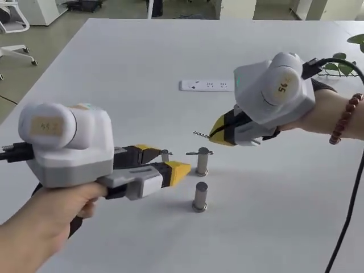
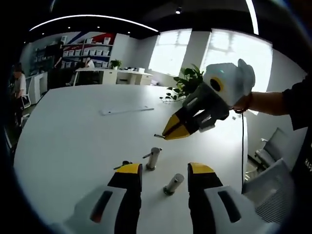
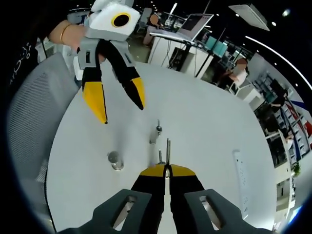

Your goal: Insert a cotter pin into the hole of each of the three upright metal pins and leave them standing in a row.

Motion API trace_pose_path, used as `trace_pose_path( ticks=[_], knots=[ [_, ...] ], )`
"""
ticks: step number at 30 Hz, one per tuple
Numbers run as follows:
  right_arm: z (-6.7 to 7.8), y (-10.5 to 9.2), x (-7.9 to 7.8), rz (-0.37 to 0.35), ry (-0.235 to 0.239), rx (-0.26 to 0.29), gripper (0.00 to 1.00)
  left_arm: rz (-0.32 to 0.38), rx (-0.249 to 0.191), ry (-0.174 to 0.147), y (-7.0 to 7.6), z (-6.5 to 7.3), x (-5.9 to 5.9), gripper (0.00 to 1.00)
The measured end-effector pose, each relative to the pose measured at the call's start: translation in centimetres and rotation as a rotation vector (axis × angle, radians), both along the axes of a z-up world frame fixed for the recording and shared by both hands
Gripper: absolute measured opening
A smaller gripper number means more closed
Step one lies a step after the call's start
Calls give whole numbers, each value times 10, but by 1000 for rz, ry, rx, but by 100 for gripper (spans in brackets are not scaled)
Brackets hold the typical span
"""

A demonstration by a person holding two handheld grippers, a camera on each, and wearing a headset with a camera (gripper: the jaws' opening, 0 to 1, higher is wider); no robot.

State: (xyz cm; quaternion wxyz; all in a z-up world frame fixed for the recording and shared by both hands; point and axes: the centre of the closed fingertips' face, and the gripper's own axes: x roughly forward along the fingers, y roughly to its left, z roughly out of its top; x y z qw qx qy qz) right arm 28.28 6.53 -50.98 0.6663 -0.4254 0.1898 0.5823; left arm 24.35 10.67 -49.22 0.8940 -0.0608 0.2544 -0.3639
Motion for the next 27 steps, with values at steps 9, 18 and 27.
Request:
trace_pose_path(
  ticks=[9, 18, 27],
  knots=[
    [4, 13, -17, 101, -32, 14, 0, 3, -81, 61, -7, 4, 5, 22],
    [3, 12, -38, 185, -42, 16, 0, 0, -119, 114, -15, 1, 2, 12],
    [7, 13, -45, 205, -56, 32, 0, -5, -151, 139, -22, 2, 1, 5]
  ],
)
